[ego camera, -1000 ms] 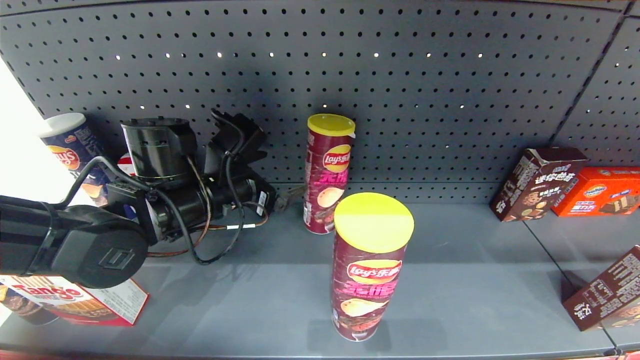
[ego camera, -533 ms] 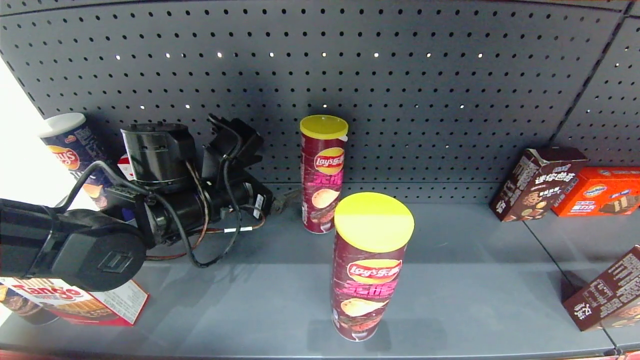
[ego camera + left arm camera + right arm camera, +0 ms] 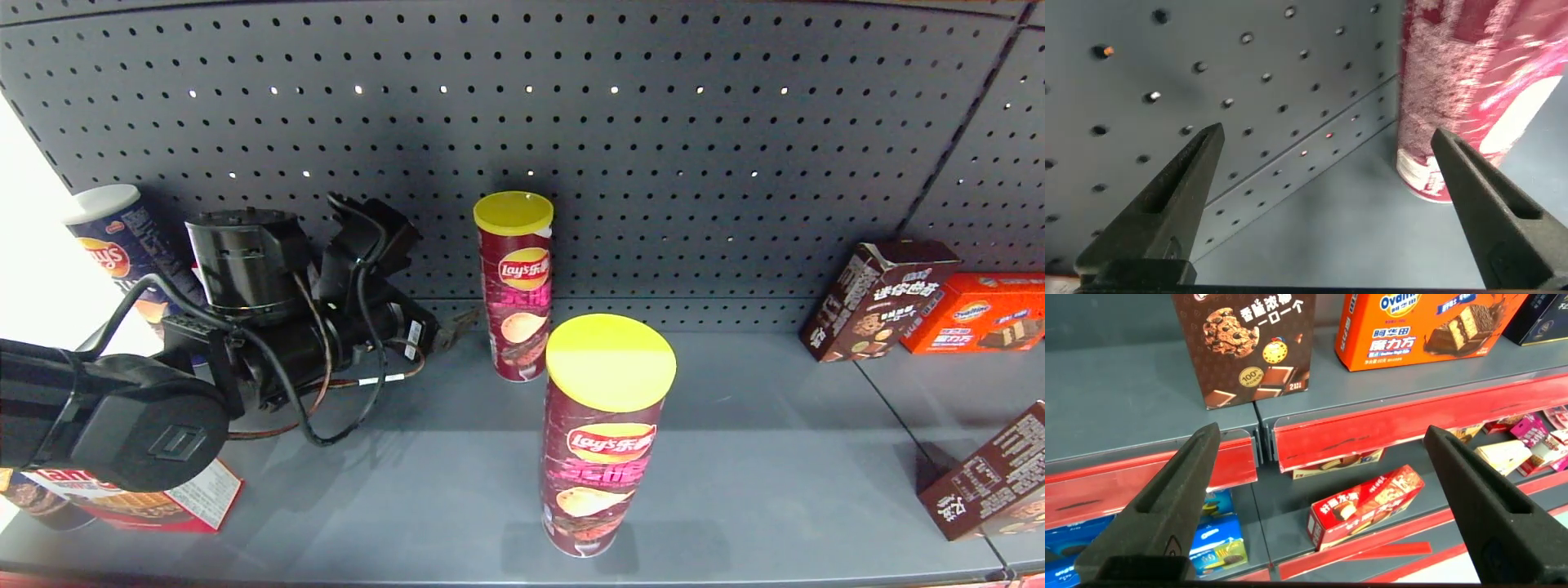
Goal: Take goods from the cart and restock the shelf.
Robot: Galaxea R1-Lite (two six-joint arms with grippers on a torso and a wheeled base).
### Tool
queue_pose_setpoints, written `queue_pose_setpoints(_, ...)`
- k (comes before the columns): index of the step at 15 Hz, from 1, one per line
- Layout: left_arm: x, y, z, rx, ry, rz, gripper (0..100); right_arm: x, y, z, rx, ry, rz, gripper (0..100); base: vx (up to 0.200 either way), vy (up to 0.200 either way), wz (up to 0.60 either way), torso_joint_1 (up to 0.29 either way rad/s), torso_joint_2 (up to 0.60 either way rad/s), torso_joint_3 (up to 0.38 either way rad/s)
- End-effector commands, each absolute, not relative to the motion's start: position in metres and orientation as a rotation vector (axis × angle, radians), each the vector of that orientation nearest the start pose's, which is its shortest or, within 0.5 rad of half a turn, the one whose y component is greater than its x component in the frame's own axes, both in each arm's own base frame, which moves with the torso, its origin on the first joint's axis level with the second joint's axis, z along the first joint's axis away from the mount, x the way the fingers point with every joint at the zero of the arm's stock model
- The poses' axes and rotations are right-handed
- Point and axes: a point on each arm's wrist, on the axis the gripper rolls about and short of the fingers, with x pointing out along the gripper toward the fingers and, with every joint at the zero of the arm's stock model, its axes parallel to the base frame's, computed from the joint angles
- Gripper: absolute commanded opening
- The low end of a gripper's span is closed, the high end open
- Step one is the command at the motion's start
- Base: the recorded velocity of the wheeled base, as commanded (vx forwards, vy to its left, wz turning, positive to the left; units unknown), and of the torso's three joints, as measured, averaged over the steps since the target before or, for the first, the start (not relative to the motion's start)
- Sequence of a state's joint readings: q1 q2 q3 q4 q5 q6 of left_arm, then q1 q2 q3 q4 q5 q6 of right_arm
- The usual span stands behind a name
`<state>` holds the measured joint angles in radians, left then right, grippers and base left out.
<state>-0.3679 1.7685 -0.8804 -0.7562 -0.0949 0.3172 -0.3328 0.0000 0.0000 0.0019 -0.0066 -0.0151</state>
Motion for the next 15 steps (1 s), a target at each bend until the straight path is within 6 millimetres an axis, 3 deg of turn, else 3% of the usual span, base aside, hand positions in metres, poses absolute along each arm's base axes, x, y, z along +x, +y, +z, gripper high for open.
queue_pose_setpoints(1,0.307,-0.12,0.192,0.33,0.06,-0.474,100,-0.022,0.007,0.075,-0.015,0.004,-0.341,100,0.0,0.0,0.0,0.0,0.0,0.0)
queue_pose_setpoints(10,0.32,-0.135,0.174,0.341,0.102,-0.51,100,-0.022,0.007,0.075,-0.015,0.004,-0.341,100,0.0,0.0,0.0,0.0,0.0,0.0)
queue_pose_setpoints(15,0.326,-0.145,0.173,0.341,0.091,-0.527,100,-0.022,0.007,0.075,-0.015,0.006,-0.339,100,0.0,0.0,0.0,0.0,0.0,0.0)
